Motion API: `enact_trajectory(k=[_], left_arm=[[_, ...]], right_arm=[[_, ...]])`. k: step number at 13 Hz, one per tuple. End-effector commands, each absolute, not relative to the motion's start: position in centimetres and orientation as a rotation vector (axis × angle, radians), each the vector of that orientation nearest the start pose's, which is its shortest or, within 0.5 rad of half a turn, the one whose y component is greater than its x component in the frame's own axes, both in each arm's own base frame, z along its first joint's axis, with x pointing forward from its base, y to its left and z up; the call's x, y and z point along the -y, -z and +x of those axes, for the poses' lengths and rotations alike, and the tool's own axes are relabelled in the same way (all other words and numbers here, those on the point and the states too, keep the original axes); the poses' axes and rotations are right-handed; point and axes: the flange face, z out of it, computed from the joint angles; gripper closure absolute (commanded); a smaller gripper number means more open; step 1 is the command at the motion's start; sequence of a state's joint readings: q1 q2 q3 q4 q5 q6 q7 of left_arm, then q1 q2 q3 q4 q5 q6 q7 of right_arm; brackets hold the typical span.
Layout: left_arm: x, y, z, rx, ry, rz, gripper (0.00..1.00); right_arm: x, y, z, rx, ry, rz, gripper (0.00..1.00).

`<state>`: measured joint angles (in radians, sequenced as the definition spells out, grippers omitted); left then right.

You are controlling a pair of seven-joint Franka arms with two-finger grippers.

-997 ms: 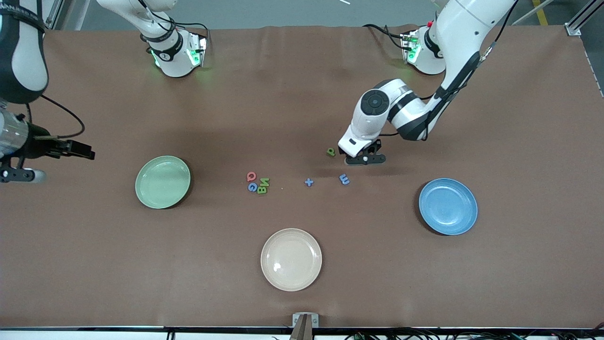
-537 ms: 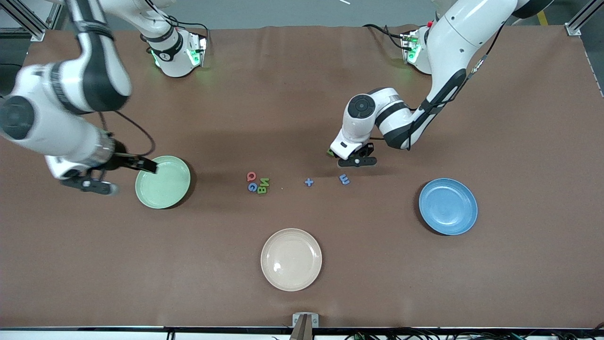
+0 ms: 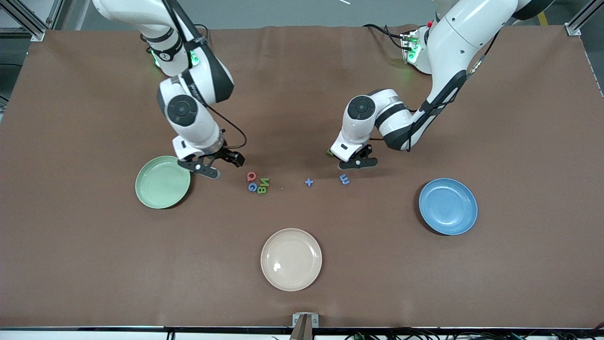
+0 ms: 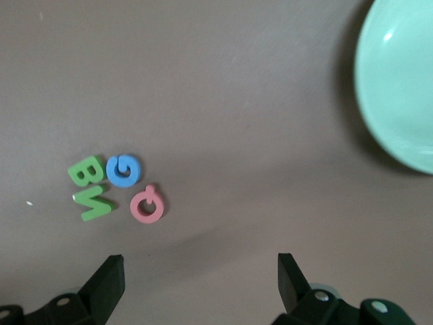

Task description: Sort upper and lower case letters into plates

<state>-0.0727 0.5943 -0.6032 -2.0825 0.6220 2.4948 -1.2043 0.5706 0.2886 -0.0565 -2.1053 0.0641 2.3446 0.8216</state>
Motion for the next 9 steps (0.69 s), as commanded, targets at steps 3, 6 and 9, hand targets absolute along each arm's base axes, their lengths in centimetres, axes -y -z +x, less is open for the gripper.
enact_trajectory(k=[3,6,9], left_arm=[[30.9,-24.1,50.3,0.18,0.236,-3.078,1.0],[20.7,-26.4,57.0,0.178,0.291,-3.054,0.99],[12.7,-26.6,60.6,0.147,0.29,-3.044,1.0]], right_arm=[[-30.4,-22.7,49.2,-0.552,-0.058,-3.102,0.02],[-32.0,-20.2,48.6,-0.548,-0.016,-3.091,0.03],[-32.3,-18.6,48.6,-0.54,0.003,-3.087,0.09]])
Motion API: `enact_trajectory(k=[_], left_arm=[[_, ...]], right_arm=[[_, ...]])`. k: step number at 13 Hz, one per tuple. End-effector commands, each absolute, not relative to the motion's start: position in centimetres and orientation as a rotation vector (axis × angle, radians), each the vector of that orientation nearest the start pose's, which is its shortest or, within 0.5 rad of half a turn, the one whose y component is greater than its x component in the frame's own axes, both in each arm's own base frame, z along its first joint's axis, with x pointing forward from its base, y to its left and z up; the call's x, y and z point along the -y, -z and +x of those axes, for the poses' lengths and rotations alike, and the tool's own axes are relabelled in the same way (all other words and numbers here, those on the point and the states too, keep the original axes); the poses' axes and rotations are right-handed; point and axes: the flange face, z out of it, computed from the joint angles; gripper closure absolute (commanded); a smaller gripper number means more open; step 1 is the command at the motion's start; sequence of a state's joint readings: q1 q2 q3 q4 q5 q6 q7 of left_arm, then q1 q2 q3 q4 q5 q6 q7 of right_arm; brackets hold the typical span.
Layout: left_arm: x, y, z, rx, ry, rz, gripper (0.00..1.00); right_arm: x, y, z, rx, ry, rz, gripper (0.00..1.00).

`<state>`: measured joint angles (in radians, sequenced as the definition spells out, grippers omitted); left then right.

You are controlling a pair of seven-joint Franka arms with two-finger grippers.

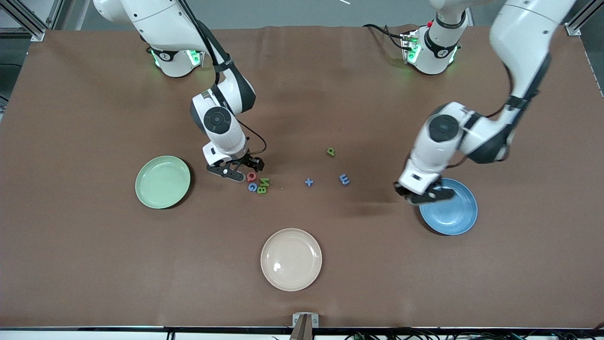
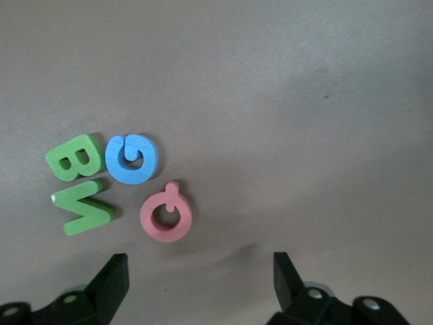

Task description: Sort upper and lower case letters into plates

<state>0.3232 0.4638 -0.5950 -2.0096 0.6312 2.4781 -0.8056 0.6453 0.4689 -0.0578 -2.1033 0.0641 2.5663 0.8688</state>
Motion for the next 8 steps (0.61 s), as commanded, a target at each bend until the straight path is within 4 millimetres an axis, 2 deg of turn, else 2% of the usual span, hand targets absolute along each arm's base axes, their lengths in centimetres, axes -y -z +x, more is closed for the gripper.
enact_trajectory(k=[1,2,3,5,6,8], left_arm=[[11.4,-26.2,61.1,0.154,0.28,-3.046,0.99],[10.2,-25.4,61.3,0.167,0.257,-3.048,0.95],[8.9,-24.8,61.7,0.203,0.244,-3.053,0.74],[6.8,-24.2,61.9,0.248,0.226,-3.052,0.0],[6.6,-24.3,61.9,0.255,0.227,-3.05,0.0],[7.7,-24.9,61.6,0.258,0.204,-3.04,0.0]], right_arm=[[-32.6,-18.2,48.6,-0.529,0.005,-3.09,0.12],[-32.8,-18.2,48.9,-0.524,0.011,-3.091,0.17],[-33.1,-18.1,49.2,-0.519,0.018,-3.09,0.2],[-33.4,-17.6,50.0,-0.517,0.028,-3.09,0.23],[-33.8,-17.2,50.3,-0.51,0.031,-3.091,0.25],[-33.9,-16.5,50.7,-0.505,0.032,-3.097,0.29]])
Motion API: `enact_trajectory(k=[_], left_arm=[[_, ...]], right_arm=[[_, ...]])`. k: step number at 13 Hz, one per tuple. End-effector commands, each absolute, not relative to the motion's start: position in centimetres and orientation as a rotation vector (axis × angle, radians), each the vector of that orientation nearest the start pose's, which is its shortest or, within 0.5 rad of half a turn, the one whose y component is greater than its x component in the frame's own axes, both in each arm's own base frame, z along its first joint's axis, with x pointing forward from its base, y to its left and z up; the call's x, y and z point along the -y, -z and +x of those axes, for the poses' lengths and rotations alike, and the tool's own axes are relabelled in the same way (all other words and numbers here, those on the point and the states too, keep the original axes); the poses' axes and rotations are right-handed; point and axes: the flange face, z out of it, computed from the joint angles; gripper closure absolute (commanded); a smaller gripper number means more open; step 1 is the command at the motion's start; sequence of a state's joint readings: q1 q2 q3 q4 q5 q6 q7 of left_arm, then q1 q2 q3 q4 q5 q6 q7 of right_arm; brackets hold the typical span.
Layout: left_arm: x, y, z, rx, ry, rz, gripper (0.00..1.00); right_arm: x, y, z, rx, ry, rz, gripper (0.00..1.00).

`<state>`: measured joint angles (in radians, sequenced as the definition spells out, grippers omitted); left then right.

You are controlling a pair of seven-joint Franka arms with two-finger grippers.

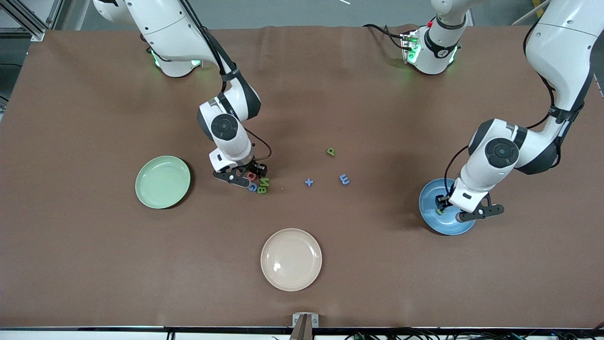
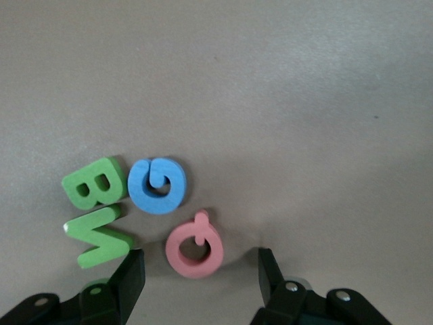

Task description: Sort upper and lower case letters into plates

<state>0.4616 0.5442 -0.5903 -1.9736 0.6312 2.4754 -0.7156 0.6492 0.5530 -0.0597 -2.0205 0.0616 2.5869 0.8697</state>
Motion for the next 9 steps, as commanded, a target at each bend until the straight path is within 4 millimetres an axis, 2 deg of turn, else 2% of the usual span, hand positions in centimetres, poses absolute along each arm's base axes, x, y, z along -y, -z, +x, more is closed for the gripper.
enact_trajectory(k=[1,2,5,8,9], left_arm=[[10.1,-25.5,61.2,0.268,0.193,-3.054,0.0],[12.0,-25.9,60.9,0.364,0.196,-3.072,0.0],[21.5,-26.0,59.1,0.539,0.187,-3.112,0.0],[29.7,-24.4,56.8,0.711,0.129,-3.129,0.07],[32.2,-23.7,55.8,0.764,0.099,-3.127,0.12]], right_arm=[[-34.0,-16.5,50.9,-0.498,0.037,-3.097,0.33],[-33.8,-16.6,51.0,-0.498,0.037,-3.097,0.36],[-33.5,-16.4,51.1,-0.503,0.025,-3.102,0.61],[-33.3,-16.3,50.9,-0.51,0.011,-3.109,0.95],[-33.3,-16.6,51.0,-0.507,0.008,-3.11,0.99]])
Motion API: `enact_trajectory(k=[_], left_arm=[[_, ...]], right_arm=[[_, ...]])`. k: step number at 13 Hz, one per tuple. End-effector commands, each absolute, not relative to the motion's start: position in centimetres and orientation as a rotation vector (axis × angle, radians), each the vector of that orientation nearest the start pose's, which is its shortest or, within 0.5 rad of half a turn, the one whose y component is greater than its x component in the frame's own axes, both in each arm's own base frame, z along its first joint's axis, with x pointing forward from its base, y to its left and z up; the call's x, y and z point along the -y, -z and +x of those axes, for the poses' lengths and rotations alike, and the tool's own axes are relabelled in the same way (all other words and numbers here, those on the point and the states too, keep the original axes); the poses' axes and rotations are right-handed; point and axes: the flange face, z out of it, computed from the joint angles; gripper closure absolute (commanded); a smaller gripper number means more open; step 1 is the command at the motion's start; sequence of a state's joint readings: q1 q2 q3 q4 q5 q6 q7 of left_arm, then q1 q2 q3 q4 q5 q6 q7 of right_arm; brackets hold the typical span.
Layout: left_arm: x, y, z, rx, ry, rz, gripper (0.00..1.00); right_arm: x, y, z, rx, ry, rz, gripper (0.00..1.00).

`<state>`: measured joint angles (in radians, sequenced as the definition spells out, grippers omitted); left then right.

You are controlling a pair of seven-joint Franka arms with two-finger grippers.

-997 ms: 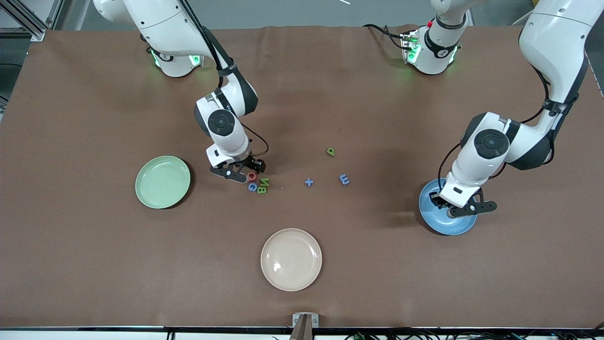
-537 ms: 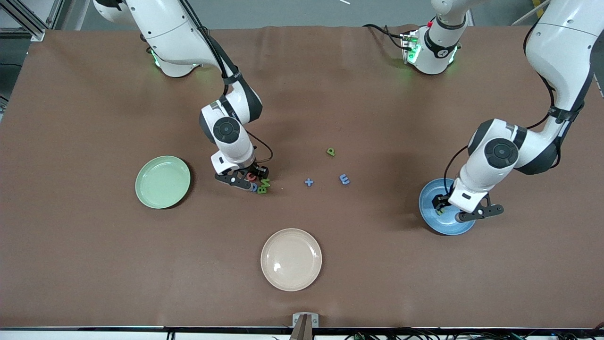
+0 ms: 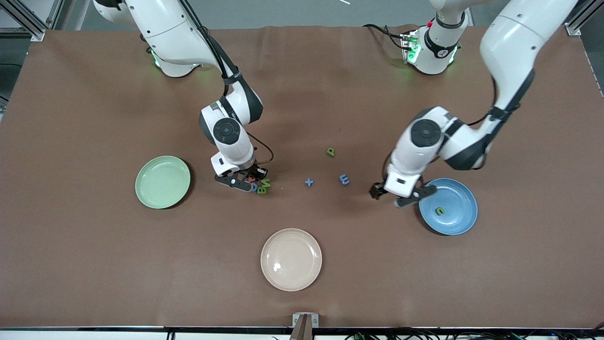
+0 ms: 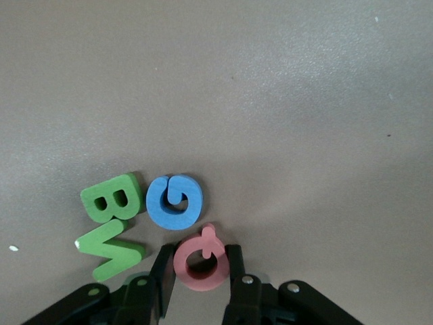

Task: Sort upper and lower case letters into plates
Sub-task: 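Grasp the blue m with the left gripper while the right gripper carries Q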

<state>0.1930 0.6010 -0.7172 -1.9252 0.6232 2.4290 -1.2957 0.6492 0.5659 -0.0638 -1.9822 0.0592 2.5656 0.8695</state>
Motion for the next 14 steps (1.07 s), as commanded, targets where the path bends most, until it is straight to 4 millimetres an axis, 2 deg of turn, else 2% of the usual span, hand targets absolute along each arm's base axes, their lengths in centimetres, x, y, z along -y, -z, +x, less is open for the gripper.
enact_trajectory(k=[1,3,5,6,8,10,11,12,14], left_arm=[[34.3,-23.0,54.7,0.8,0.071,-3.127,0.17],[37.1,-21.4,52.7,0.865,0.018,-3.105,0.24],[38.2,-19.9,51.5,0.927,-0.023,-3.074,0.34],[38.6,-19.3,51.0,0.951,-0.031,-3.057,0.38],[38.7,-18.5,50.8,0.968,-0.031,-3.035,0.54],[38.5,-18.3,50.9,0.974,-0.03,-3.031,0.64],[38.5,-18.3,51.1,0.978,-0.029,-3.03,0.64],[38.0,-17.9,51.3,0.986,-0.031,-3.019,0.67],[37.6,-18.0,52.1,1.007,-0.02,-3.015,0.75]], right_arm=[[-33.1,-17.0,51.1,-0.503,-0.001,-3.116,1.0],[-32.0,-19.5,51.8,-0.468,-0.023,-3.129,1.0],[-28.5,-22.6,52.9,-0.426,-0.084,-3.148,1.0],[-26.2,-24.0,53.0,-0.379,-0.094,-3.15,1.0],[-20.7,-25.6,52.7,-0.275,-0.117,-3.15,1.0],[-14.7,-26.3,52.4,-0.168,-0.137,-3.145,1.0],[-11.3,-26.1,52.2,-0.115,-0.155,-3.141,1.0],[-8.7,-25.7,51.9,-0.082,-0.171,-3.137,1.0],[-4.6,-24.3,51.2,-0.041,-0.187,-3.13,1.0]])
